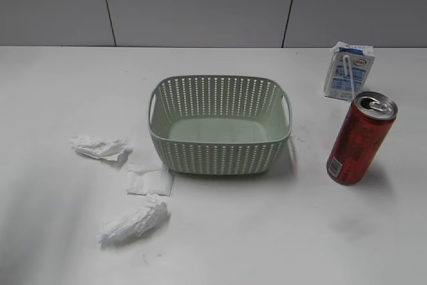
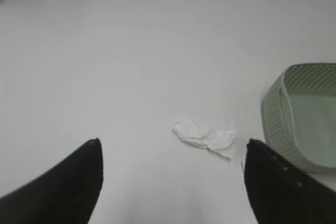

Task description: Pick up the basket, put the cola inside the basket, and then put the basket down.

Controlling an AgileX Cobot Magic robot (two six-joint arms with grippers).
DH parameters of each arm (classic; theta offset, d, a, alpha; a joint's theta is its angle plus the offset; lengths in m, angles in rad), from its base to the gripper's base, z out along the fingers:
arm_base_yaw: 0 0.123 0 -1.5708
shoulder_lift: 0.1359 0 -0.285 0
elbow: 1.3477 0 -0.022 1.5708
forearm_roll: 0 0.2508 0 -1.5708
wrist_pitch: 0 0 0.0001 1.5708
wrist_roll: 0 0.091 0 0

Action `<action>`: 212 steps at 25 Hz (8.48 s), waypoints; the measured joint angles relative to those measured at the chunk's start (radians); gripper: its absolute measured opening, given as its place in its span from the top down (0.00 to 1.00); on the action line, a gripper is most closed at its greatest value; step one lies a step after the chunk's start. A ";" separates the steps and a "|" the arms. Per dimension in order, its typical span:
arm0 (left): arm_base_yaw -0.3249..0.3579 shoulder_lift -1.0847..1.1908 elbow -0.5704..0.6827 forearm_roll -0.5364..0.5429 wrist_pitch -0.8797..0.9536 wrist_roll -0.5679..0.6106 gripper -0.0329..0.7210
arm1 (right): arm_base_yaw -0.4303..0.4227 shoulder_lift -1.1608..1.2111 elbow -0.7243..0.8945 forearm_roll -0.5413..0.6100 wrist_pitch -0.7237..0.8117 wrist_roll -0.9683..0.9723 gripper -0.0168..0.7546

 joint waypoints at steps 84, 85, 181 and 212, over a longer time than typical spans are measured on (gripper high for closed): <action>-0.460 0.748 -0.292 0.140 0.037 -0.516 0.96 | 0.124 1.333 -0.688 0.130 0.001 -0.038 0.13; -0.460 0.748 -0.292 0.141 0.037 -0.514 0.96 | 0.132 1.358 -0.697 0.121 -0.018 -0.032 0.12; -0.460 0.751 -0.288 0.139 0.020 -0.508 0.96 | 0.522 1.847 -1.259 0.001 0.142 0.000 0.13; -0.459 0.794 -0.289 0.060 -0.077 -0.506 0.96 | 0.066 0.853 -0.506 0.072 0.110 -0.014 0.22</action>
